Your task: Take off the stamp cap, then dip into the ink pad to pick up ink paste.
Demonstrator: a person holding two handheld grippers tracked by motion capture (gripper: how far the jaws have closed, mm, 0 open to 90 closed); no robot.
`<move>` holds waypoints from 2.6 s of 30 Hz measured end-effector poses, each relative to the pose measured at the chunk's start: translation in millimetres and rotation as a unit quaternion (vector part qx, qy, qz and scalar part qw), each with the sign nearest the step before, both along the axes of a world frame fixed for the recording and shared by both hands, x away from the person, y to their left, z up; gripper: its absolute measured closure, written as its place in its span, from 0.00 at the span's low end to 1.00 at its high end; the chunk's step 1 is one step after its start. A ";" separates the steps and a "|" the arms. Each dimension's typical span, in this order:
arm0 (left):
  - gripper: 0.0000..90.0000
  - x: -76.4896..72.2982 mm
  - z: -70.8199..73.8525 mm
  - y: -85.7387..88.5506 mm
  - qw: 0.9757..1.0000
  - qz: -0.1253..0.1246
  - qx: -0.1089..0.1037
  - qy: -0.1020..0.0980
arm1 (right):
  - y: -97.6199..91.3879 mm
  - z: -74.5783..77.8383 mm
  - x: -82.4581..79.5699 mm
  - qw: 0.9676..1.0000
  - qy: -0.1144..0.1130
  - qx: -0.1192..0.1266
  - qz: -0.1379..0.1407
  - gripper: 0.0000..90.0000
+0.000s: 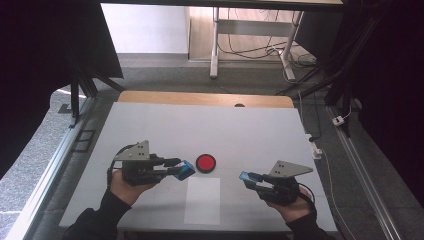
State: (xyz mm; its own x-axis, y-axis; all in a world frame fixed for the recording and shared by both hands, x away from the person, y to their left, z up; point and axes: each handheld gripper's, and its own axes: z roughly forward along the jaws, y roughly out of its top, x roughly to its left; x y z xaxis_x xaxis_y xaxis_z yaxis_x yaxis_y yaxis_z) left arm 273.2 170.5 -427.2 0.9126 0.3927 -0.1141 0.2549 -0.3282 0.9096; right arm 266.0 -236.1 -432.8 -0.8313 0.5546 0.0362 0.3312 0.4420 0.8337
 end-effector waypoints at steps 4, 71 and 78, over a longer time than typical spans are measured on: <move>0.79 0.1 0.0 -0.7 1.000 0.003 0.003 0.000 | -10.1 -1.9 -3.5 1.000 0.006 0.003 -0.020 0.77; 0.79 42.5 0.7 -34.2 0.996 0.056 0.062 0.037 | -64.8 -21.9 -26.0 0.993 0.053 -0.008 -0.104 0.76; 0.79 53.6 -0.1 -45.0 0.995 0.057 0.066 0.038 | -64.7 -22.2 -25.7 0.993 0.054 -0.006 -0.104 0.76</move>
